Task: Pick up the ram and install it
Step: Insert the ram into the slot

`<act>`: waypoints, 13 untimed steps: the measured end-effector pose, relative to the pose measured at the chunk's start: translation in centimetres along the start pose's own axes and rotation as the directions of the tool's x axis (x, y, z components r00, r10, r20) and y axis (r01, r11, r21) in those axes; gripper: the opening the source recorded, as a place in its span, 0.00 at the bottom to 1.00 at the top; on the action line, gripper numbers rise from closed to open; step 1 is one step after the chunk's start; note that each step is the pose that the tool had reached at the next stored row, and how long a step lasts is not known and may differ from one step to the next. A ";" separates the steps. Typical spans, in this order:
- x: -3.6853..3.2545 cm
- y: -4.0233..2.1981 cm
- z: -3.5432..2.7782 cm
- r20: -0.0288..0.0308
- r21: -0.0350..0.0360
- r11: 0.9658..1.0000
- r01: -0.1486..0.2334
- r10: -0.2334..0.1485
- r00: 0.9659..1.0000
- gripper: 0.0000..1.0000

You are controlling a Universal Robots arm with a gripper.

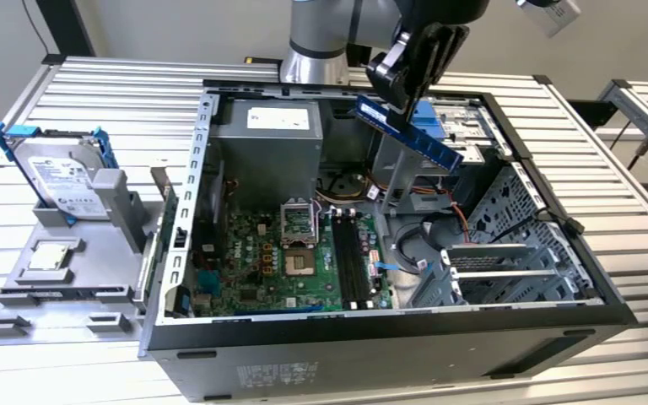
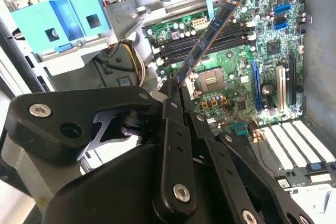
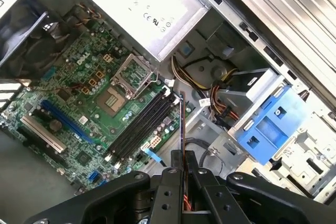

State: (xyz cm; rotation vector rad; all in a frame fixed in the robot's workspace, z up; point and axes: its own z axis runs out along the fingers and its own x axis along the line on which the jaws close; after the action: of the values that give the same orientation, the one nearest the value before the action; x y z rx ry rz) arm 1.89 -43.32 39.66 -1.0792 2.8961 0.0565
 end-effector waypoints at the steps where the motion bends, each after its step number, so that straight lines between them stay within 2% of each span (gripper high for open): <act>1: 0.00 0.00 0.00 -0.002 -0.001 1.000 -0.004 0.004 1.000 0.00; 3: 0.01 0.00 0.00 -0.005 -0.003 1.000 -0.021 0.021 1.000 0.00; 6: 0.01 -0.01 0.02 -0.006 -0.002 0.998 -0.064 0.064 0.998 0.00; 7: 0.01 -0.01 0.04 -0.005 0.000 0.995 -0.097 0.097 0.995 0.00; 10: 0.01 -0.01 0.07 -0.005 0.002 0.989 -0.147 0.147 0.989 0.00; 13: 0.01 -0.01 0.10 -0.005 0.004 0.981 -0.195 0.195 0.981 0.00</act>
State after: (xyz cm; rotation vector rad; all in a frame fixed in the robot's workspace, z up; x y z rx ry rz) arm 1.89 -43.33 39.55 -0.7922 2.9958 0.0566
